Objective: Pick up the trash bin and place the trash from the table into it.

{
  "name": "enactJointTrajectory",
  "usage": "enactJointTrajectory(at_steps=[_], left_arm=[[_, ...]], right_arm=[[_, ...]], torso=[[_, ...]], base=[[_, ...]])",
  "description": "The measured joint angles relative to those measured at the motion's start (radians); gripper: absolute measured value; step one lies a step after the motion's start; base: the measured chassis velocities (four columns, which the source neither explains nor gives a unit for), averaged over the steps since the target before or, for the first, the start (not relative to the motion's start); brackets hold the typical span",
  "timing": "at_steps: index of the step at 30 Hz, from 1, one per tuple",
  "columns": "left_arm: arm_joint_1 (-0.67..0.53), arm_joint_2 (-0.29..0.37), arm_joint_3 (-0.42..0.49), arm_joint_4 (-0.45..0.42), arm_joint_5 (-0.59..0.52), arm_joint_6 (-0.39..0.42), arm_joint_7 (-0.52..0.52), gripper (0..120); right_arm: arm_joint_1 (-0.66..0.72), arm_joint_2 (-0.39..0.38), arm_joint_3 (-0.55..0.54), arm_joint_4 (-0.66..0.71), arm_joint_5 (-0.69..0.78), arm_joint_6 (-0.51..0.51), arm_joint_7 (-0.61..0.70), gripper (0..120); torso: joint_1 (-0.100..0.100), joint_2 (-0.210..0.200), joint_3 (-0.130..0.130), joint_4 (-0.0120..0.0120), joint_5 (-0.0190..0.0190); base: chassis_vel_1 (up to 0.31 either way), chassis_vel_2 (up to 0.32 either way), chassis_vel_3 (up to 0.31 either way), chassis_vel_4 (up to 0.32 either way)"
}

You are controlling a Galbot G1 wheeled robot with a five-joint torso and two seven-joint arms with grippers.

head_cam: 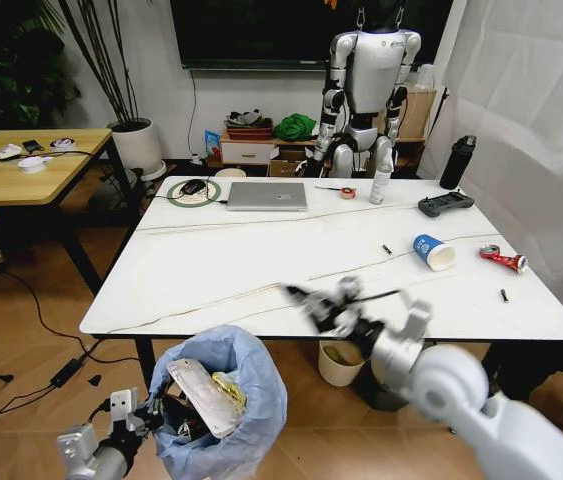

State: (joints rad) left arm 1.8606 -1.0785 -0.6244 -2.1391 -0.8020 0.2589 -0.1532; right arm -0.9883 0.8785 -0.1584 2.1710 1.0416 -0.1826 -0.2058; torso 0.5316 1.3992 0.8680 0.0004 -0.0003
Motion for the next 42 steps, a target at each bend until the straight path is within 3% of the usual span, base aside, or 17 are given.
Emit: enactJointTrajectory(at_steps=[5,10,18,22,33,35,39,42], left_arm=[[0.008,-0.007,-0.001,-0.014,0.001,0.0,0.0,0],[0.01,-0.013,-0.002,-0.015,0.005,0.0,0.001,0],[0.008,-0.024,0.006,-0.014,0.016,0.0,0.009,0],[0.009,-0.024,0.006,-0.018,0.015,0.0,0.01,0],[-0.004,-0.019,0.01,-0.008,0.01,0.0,0.009,0],[-0.004,-0.019,0.01,-0.007,0.01,0.0,0.009,0],[-0.006,-0.017,0.01,-0.003,0.009,0.0,0.009,0],[-0.006,-0.016,0.01,-0.003,0.008,0.0,0.009,0]], right_arm=[[0.067,0.043,-0.185,-0.054,0.009,0.024,0.015,0],[0.08,0.074,-0.263,-0.136,-0.022,0.037,0.018,0],[0.074,0.093,-0.281,-0.238,-0.085,0.038,0.016,0],[0.063,0.08,-0.268,-0.243,-0.098,0.039,0.016,7],[0.032,0.067,-0.248,-0.217,-0.111,0.031,0.021,53],[0.032,0.067,-0.247,-0.217,-0.112,0.031,0.022,54],[0.033,0.058,-0.23,-0.216,-0.145,0.031,0.029,73],[0.029,0.05,-0.215,-0.204,-0.146,0.031,0.032,80]], torso=[[0.0,0.0,0.0,0.0001,-0.0001],[0.0,0.0,0.0,-0.0001,-0.0001],[0.0,0.0,0.0,-0.0001,0.0001],[0.0,0.0,0.0,-0.0002,0.0002],[0.0,0.0,0.0,-0.0002,0.0003],[0.0,0.0,0.0,-0.0002,0.0003],[0.0,0.0,0.0,-0.0001,0.0003],[0.0,0.0,0.0,-0.0002,0.0003]], base=[[0.0,0.0,0.0,0.0],[0.0,0.0,0.0,0.0],[0.0,0.0,0.0,0.0],[0.0,0.0,0.0,0.0],[0.0,0.0,0.0,0.0],[0.0,0.0,0.0,0.0],[0.0,0.0,0.0,0.0],[0.0,0.0,0.0,0.0]])
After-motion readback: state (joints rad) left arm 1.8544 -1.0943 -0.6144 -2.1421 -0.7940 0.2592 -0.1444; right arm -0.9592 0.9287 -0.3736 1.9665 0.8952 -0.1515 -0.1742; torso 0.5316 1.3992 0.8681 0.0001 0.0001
